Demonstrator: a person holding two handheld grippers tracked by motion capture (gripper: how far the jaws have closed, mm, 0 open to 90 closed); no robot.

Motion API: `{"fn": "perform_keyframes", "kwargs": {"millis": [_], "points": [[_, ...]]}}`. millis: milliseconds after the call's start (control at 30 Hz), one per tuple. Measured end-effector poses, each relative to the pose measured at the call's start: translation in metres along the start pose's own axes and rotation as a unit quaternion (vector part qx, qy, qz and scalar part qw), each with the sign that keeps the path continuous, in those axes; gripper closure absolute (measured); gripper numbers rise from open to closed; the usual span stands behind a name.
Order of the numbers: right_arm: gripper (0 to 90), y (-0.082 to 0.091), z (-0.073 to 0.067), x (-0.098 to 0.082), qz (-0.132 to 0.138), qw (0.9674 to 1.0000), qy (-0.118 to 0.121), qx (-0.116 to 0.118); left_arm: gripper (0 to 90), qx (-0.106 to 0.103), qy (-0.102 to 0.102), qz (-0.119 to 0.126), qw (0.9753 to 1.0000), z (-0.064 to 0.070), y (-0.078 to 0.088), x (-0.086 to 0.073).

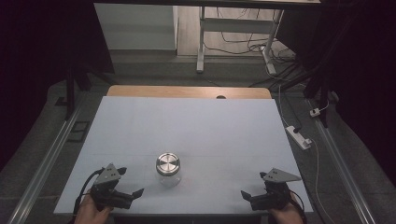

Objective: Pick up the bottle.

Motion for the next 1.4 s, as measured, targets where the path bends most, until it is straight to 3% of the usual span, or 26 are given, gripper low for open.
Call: {"fn": "perform_keyframes", "kwargs": {"millis": [67, 300, 600, 800, 1100, 1400], "points": [[0.0, 0.000, 0.000, 0.000, -0.001, 1.0000, 0.000, 0.000, 0.0, 0.002, -0.004, 0.002, 1.0000, 0.000, -0.003, 0.003], [0.0, 0.000, 0.000, 0.000, -0.002, 1.0000, 0.002, 0.000, 0.0, -0.021, 0.010, 0.003, 0.9997, 0.002, -0.013, 0.011], [0.0, -0.001, 0.000, -0.001, -0.005, 1.0000, 0.004, -0.001, 0.2, -0.034, -0.012, -0.007, 0.9993, 0.007, -0.033, 0.024], [0.0, -0.001, 0.000, -0.001, -0.006, 1.0000, 0.004, 0.000, 0.0, -0.048, -0.037, -0.015, 0.9981, 0.013, -0.046, 0.033], [0.0, -0.002, -0.001, -0.002, -0.010, 0.9999, 0.006, 0.001, 0.0, -0.078, -0.048, -0.013, 0.9957, 0.019, -0.065, 0.044], [0.0, -0.003, -0.001, -0.002, -0.013, 0.9999, 0.007, 0.001, 0.0, -0.092, -0.061, -0.009, 0.9938, 0.022, -0.081, 0.054]]}}
Point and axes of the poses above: each handheld gripper's, and its own axes: y roughly backward along the jaws, x roughly out of its top, z roughly to its right, the point moved 10 cm from there along -y, roughly forward along the jaws, and after that the axes turned 8 degrees about -y, right-handed, at the moved point
